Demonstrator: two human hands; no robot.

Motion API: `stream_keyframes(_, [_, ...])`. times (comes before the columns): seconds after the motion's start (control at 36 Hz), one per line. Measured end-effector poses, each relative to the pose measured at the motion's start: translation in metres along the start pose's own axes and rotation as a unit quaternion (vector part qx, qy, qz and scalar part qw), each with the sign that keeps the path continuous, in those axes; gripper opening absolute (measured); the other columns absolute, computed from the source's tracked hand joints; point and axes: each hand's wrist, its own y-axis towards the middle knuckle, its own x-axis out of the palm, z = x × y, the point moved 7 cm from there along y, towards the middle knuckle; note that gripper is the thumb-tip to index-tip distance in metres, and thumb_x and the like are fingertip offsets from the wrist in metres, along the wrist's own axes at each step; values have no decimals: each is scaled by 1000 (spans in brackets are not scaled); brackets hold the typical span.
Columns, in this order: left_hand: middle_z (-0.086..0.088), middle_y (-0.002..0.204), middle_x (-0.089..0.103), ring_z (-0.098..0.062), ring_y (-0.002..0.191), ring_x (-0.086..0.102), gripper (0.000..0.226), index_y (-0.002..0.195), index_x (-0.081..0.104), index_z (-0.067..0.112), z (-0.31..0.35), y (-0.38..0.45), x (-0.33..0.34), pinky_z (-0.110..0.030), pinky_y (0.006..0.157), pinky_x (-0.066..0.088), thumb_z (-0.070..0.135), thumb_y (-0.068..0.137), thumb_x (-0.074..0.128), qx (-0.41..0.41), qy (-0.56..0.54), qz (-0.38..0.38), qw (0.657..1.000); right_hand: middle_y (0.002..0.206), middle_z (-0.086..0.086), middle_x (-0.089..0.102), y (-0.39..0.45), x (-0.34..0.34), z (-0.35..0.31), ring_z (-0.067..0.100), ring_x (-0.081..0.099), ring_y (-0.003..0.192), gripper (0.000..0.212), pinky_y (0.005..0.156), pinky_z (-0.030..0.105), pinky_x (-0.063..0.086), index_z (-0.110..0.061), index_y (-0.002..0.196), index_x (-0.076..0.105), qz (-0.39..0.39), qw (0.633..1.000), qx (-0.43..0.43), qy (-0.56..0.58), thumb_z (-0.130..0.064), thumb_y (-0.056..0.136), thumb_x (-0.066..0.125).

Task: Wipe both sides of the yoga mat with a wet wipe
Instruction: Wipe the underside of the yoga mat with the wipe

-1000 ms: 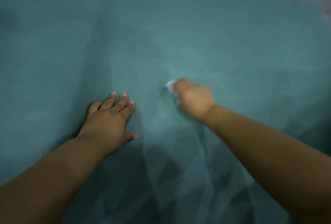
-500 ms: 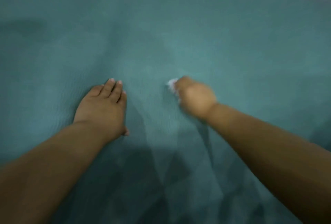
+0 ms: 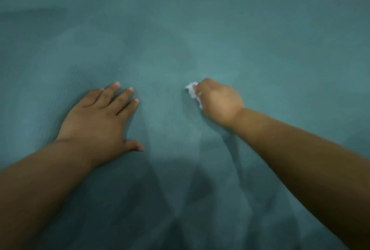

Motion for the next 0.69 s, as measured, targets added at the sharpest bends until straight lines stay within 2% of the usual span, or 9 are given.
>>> stream_keyframes(0.08, [1, 159, 10, -24, 146, 7, 104, 151, 14, 24, -1, -1, 16, -36, 110, -3, 88, 68, 14, -45, -6, -43, 998, 117, 16, 55, 22, -12, 67, 34, 55, 105, 24, 83, 36, 43, -8, 112, 56, 9, 966, 260, -7, -17, 93, 45])
stream_keyframes(0.14, [5, 159, 4, -21, 147, 1, 115, 151, 10, 26, -4, 0, 22, -34, 111, -8, 89, 55, -1, -60, -23, -46, 997, 121, 16, 53, 30, -10, 65, 33, 53, 110, 28, 88, 35, 42, -6, 116, 54, 25, 946, 324, 11, -13, 91, 44])
stream_keyframes(0.19, [8, 158, -10, -17, 146, -10, 122, 151, -6, 26, -8, 1, 30, -33, 113, -10, 87, 45, -9, -59, -26, -57, 996, 127, 12, 50, 35, 0, 30, 31, 52, 114, 38, 93, 35, 41, -10, 127, 50, 18, 956, 293, 23, -10, 89, 44])
stream_keyframes(0.28, [11, 155, -23, -14, 144, -17, 124, 148, -18, 25, -9, 1, 38, -33, 116, -8, 93, 46, -4, -70, -41, -95, 992, 130, 7, 51, 33, 25, -53, 23, 54, 115, 50, 92, 28, 42, -21, 135, 47, -13, 995, 86, 50, -10, 87, 53])
stream_keyframes(0.33, [9, 155, -24, -14, 144, -17, 117, 149, -18, 23, -8, -1, 39, -33, 116, -7, 95, 61, 12, -71, -44, -97, 992, 100, 8, 65, 16, 26, -100, 25, 67, 81, 44, 58, 27, 50, -16, 114, 65, -16, 995, -74, 60, -10, 71, 74])
stream_keyframes(0.39, [8, 155, -23, -14, 144, -17, 110, 149, -17, 22, -9, -2, 39, -33, 117, -7, 88, 69, 20, -76, -40, -95, 992, 76, 5, 64, 3, 20, -98, 24, 64, 54, 38, 38, 22, 40, -16, 94, 71, -1, 991, -129, 46, -14, 58, 83])
stream_keyframes(0.5, [7, 155, -23, -16, 145, -17, 107, 149, -17, 21, -7, -3, 43, -34, 117, -7, 85, 71, 21, -80, -47, -108, 990, 114, 11, 57, 14, 11, 15, 31, 59, 101, 38, 75, 35, 47, -19, 123, 55, -18, 992, 112, -63, -16, 85, 54])
stream_keyframes(0.58, [7, 156, -23, -17, 145, -16, 106, 149, -17, 21, -6, -2, 45, -35, 117, -6, 84, 72, 21, -78, -54, -110, 989, 120, 14, 54, -7, -6, 54, 33, 53, 109, 33, 86, 36, 41, -11, 122, 54, 43, 947, 320, -4, -14, 91, 41])
stream_keyframes(0.69, [5, 156, -21, -18, 145, -15, 104, 149, -15, 20, -7, -2, 42, -36, 117, -5, 82, 75, 21, -79, -58, -113, 989, 119, 10, 58, -31, 15, -41, 28, 62, 102, 43, 82, 32, 49, -18, 125, 57, 58, 965, 247, 66, -10, 87, 41])
